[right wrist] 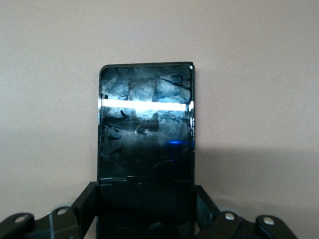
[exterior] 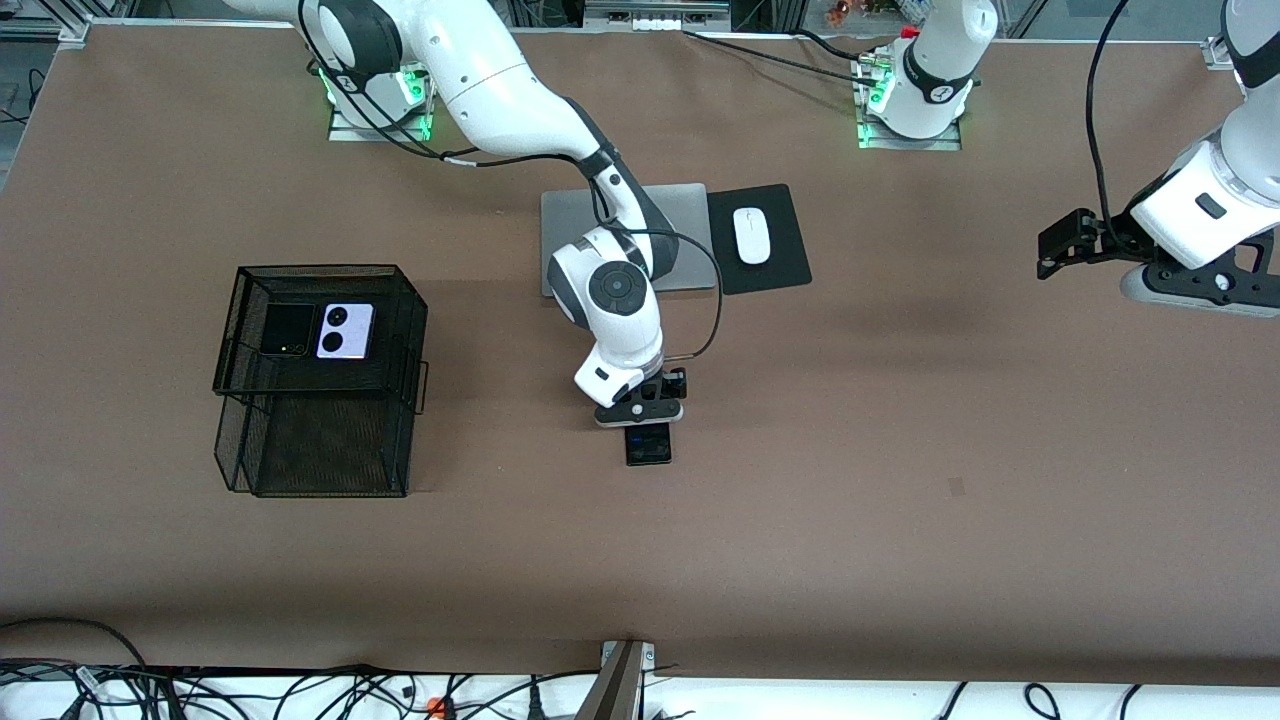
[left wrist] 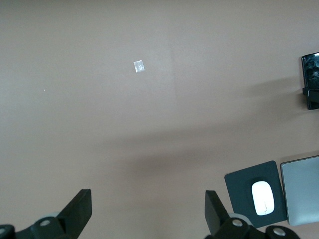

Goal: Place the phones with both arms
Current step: 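Lift and carry the black bar phone over the mesh basket with the right gripper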

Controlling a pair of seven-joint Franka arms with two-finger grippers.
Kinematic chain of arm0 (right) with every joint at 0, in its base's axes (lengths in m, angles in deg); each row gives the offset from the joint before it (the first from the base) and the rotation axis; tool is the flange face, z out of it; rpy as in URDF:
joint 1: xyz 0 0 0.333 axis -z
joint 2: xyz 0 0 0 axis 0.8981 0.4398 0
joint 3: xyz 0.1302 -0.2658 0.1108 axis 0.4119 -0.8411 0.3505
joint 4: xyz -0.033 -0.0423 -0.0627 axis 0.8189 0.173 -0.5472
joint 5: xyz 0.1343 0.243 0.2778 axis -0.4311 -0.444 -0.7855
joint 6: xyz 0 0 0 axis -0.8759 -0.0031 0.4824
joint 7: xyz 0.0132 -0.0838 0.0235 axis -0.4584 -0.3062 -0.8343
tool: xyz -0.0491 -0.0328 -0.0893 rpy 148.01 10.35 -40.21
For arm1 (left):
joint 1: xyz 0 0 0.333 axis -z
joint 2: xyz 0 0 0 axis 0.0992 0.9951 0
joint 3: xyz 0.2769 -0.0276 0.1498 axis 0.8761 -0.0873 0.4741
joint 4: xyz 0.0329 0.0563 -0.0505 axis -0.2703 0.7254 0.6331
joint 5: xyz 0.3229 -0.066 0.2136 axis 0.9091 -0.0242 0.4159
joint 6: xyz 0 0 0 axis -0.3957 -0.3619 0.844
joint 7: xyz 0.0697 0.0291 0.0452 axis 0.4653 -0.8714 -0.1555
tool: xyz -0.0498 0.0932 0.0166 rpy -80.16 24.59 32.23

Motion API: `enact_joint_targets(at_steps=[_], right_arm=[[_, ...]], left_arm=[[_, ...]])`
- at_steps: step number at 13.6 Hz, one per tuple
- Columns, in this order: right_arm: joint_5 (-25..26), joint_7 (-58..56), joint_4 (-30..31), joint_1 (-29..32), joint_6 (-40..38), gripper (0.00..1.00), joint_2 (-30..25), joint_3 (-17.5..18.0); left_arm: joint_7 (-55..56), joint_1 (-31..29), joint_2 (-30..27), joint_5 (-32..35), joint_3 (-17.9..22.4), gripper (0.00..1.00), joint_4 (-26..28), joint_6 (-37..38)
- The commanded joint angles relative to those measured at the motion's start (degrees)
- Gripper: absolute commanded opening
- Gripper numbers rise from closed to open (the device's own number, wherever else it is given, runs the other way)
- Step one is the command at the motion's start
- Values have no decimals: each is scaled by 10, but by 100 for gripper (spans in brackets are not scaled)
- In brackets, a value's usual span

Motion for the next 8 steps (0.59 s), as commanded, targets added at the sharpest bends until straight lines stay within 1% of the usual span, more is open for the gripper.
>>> enact_joint_targets(at_steps=[1, 3, 5, 6, 8], right_arm=[[11, -3, 3, -5, -58, 8, -39, -20], [12, -18, 3, -4, -151, 8, -90, -56], [6, -64, 9, 11, -223, 8, -145, -88], [4, -88, 9, 28, -254, 8, -168, -97], [3, -158, 9, 89, -307, 8, -215, -98]], left_arm=[[-12, -1, -6, -12, 2, 100, 2, 6], [-11, -1, -5, -12, 2, 100, 2, 6], [-10, -1, -5, -12, 2, 100, 2, 6], [-10, -1, -5, -12, 2, 100, 2, 6], [-10, -1, -5, -12, 2, 100, 3, 6]])
